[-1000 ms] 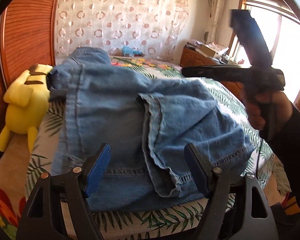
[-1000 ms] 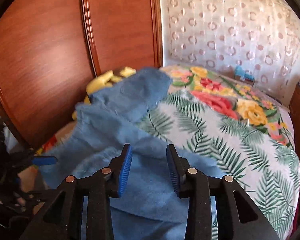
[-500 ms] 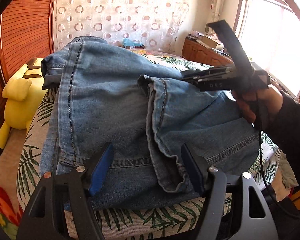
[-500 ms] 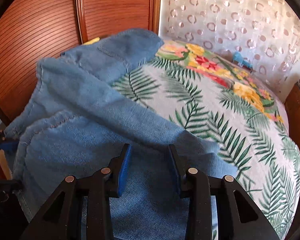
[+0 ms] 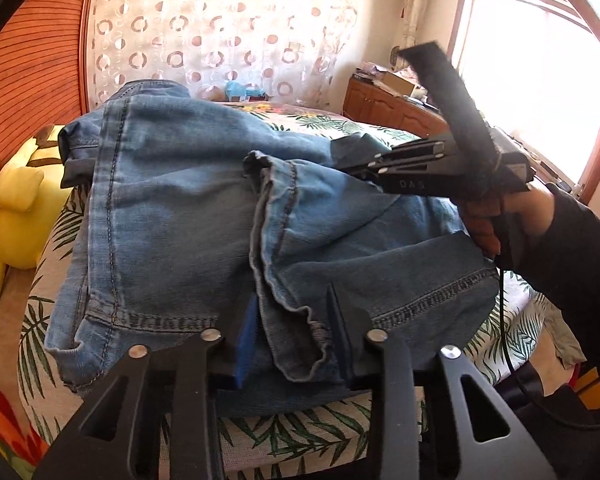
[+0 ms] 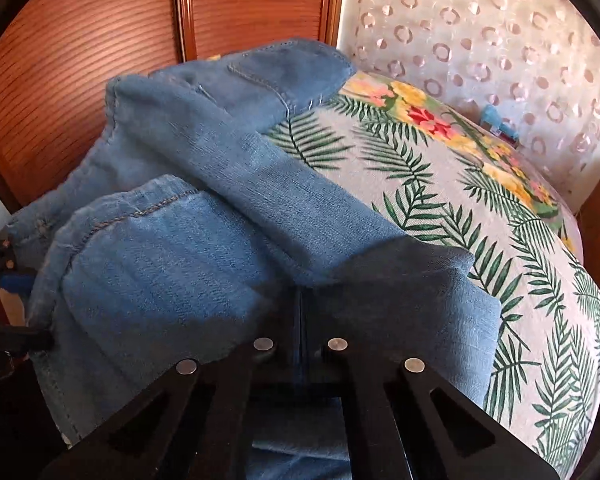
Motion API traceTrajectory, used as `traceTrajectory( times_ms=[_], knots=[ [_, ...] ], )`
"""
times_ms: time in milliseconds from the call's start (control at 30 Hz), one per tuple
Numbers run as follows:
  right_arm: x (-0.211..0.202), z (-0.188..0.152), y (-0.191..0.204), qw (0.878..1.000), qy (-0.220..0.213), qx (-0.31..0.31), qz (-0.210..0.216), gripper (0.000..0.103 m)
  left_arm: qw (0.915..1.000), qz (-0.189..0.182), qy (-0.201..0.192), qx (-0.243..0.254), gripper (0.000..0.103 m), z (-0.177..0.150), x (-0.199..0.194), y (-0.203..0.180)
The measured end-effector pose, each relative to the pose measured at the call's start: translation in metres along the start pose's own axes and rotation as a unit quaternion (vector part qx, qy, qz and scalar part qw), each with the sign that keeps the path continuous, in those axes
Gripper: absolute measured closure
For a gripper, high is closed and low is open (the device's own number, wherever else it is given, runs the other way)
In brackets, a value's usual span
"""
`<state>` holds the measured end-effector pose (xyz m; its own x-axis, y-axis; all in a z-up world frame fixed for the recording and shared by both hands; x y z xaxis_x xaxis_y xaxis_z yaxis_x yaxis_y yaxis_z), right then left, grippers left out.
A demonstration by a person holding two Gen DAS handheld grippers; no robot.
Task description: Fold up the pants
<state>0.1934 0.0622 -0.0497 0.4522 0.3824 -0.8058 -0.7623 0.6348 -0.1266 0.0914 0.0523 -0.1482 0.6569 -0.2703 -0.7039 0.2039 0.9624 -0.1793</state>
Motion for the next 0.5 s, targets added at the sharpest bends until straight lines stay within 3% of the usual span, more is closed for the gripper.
traceTrajectory(
  times_ms=[233, 400, 500],
  knots=[
    [-0.06, 0.014, 0.015, 0.996, -0.087, 0.008, -0.002, 0.103, 0.9999, 0.006, 0.009, -0.004, 0.072, 0.001, 0.005, 0.005],
    [-0.071, 0.025, 0.029, 0.995, -0.101, -0.001, 0.022, 0.103, 0.9998, 0.008, 0.02, -0.002, 0.072, -0.003, 0.01, 0.006],
    [-0.05, 0.036, 0.027, 0.996, -0.088, -0.007, 0.024, 0.1, 0.9998, 0.002, 0.021, -0.007, 0.072, -0.006, 0.011, 0.007]
  ],
)
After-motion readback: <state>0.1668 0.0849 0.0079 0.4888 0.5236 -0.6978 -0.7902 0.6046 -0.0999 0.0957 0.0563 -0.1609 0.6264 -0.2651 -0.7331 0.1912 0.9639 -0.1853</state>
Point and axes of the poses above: each gripper's, at about its wrist camera, not at the fingertips, and x roughly the way its jaws point, y to its left, z to its top, the point moved 10 cm from there along x, roughly the way its jaws point, and after that the axes turned 6 degrees about y, right-handed, at the moved point
